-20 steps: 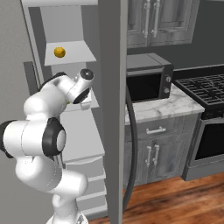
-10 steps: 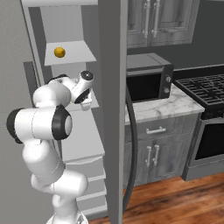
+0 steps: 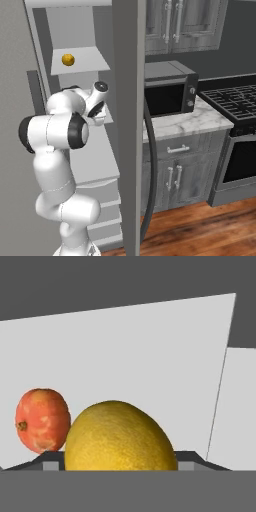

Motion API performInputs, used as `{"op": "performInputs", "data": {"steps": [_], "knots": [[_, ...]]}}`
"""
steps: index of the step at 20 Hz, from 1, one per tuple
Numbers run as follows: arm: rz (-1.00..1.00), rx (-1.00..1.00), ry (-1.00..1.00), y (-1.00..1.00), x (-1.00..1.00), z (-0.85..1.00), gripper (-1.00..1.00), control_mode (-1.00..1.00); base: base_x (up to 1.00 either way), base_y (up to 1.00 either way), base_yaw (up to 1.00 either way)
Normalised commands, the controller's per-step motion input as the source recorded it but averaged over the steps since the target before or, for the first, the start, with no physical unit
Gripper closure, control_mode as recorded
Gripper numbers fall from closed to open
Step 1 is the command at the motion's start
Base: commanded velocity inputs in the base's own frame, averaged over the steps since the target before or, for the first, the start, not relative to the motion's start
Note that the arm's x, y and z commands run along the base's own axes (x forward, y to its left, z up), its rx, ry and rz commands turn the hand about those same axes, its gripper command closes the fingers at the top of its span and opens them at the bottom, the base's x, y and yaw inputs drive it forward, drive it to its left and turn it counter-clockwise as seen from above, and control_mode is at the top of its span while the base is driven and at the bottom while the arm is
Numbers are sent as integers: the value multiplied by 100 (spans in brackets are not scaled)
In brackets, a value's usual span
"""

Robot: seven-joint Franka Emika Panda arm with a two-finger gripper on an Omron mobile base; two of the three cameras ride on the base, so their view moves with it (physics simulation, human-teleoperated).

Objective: Take the lemons from the highest rack and move them to the second highest rack where the squash and broccoli are located, to maximize freezer space. Close the freezer door after rearranging.

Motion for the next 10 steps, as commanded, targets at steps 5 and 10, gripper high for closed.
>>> {"op": "performInputs", "data": {"steps": [5,10], "knots": [[0,0,5,11,37,-21,100,-100,0,0,0],[0,0,2,9,34,-18,-100,-100,0,0,0]]}}
